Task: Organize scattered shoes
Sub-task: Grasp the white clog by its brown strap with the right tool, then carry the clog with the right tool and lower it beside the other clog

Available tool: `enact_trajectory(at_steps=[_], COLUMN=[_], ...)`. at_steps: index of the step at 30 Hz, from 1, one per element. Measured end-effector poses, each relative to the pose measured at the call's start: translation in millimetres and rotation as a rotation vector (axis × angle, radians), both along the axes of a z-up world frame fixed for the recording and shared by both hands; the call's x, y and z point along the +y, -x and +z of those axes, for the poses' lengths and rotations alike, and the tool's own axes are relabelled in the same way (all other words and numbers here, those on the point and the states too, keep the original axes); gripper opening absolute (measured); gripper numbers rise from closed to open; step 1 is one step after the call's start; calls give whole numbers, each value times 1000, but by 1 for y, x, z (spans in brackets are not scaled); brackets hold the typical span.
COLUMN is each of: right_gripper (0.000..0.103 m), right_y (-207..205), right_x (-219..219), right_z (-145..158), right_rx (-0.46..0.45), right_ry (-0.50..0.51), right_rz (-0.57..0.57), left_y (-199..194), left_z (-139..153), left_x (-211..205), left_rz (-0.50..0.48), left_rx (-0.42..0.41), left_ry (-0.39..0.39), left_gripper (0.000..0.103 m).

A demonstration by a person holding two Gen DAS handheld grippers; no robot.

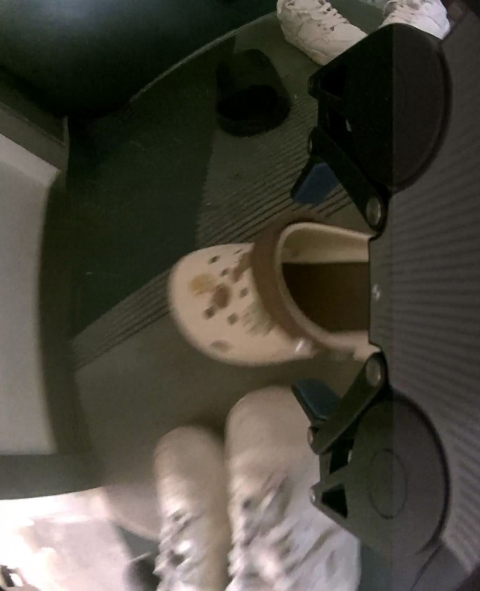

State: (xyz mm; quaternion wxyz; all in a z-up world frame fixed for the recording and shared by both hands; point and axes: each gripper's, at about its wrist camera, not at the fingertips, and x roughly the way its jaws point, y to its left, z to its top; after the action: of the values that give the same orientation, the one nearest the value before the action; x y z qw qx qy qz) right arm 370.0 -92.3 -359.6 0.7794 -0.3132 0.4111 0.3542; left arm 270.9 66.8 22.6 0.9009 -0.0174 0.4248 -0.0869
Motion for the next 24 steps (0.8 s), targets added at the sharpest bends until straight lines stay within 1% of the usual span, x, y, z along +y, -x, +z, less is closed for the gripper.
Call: enact_trajectory(at_steps=[3, 6, 10, 13, 14, 16, 17, 18, 19, 20, 24], right_gripper=[103, 103, 103, 103, 103, 102, 98, 96, 96, 96, 95], right_y=[-19, -23, -27, -27, -34, -38, -40, -42, -42, -41, -19], right_x=[4, 20, 24, 23, 28, 31, 28, 22, 11, 3, -24], right_z=[-16, -34, -45, -46, -41, -38, -35, -32, -30, -27, -11], right_rx=[60, 61, 91, 100, 144, 151, 149, 146, 145, 152, 125], right_ry=[-14, 52, 14, 6, 15, 7, -31, -80, -162, -209, -324], right_rz=[31, 103, 74, 54, -27, -137, -238, -322, -453, -549, -747], left_y=[-14, -25, -32, -30, -28, -24, -21, -17, -14, -11, 4], left_z=[-12, -22, -28, -27, -25, -20, -16, -13, -9, -5, 9], left_x=[-13, -23, -29, -32, -32, -29, -25, -22, -18, -15, -5], left_rz=[-9, -15, -7, -5, 5, 33, 52, 64, 74, 76, 81], left_rx=[30, 54, 69, 65, 52, 28, 16, 5, -5, -14, -61], left_ry=[-19, -33, -37, -26, -28, -24, -10, 3, 16, 27, 61], left_gripper=[103, 103, 103, 103, 103, 103, 103, 103, 103, 103, 103])
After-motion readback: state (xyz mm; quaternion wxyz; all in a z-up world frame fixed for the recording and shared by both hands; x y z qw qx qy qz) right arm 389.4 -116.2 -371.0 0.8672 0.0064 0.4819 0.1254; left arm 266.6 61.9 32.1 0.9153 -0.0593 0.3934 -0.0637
